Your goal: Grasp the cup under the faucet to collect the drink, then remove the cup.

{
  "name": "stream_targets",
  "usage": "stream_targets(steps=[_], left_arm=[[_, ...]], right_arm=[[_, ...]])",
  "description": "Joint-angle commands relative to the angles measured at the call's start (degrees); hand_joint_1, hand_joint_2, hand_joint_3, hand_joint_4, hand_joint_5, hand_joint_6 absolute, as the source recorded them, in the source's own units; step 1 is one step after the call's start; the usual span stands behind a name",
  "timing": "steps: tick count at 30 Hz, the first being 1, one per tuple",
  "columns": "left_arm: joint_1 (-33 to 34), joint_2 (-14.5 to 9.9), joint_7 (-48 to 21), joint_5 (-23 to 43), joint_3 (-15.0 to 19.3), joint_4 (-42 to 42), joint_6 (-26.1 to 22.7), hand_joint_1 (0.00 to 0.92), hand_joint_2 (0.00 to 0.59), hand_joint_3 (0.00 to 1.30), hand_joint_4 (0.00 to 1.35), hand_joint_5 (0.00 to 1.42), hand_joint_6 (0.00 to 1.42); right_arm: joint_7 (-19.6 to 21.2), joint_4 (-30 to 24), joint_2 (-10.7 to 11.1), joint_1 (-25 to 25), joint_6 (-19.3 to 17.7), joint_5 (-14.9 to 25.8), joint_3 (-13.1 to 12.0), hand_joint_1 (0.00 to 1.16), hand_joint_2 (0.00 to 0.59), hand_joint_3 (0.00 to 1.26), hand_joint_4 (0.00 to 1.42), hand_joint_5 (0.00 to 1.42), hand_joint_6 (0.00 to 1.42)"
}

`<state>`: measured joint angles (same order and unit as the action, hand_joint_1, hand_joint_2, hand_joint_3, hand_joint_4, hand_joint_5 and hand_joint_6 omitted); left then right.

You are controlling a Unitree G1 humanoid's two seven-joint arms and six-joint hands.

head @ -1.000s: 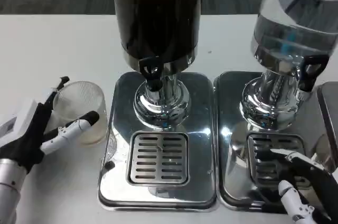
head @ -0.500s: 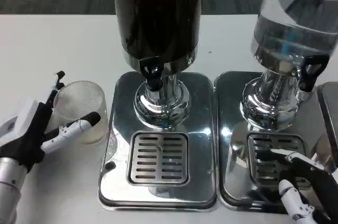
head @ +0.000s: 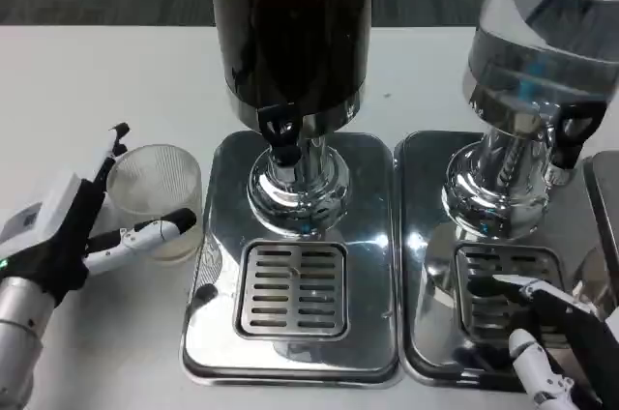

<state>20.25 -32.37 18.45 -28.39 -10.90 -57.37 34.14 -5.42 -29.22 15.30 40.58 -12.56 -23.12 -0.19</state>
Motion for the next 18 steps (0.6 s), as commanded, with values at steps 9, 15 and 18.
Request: stream_targets(steps=[9,15,18], left_arm=[[0.74,0.51,1.99,-0.75,-1.04,-1.13,0.98,0.252,0.092,0.03,0.09,0.37,0.33],[1.1,1.18,2.56,0.49,-0.55,-2.12,2.64,0.277,0.121,0.19,0.22,0.51,0.49],[1.05,1.29,3.93,0.82,-0.44,-2.48,3.57,0.291,0.141,0.3,0.31,0.62,0.65]], right_arm=[[0.42,0.31,-0.93,0.18,0.07,0.28,0.2,0.2,0.586,0.35,0.22,0.2,0.23],[0.39,0.32,-1.32,0.24,-0.08,0.22,0.13,0.19,0.586,0.35,0.22,0.2,0.23],[0.38,0.51,-1.32,-0.05,-0.12,0.14,0.18,0.19,0.586,0.35,0.22,0.2,0.23]])
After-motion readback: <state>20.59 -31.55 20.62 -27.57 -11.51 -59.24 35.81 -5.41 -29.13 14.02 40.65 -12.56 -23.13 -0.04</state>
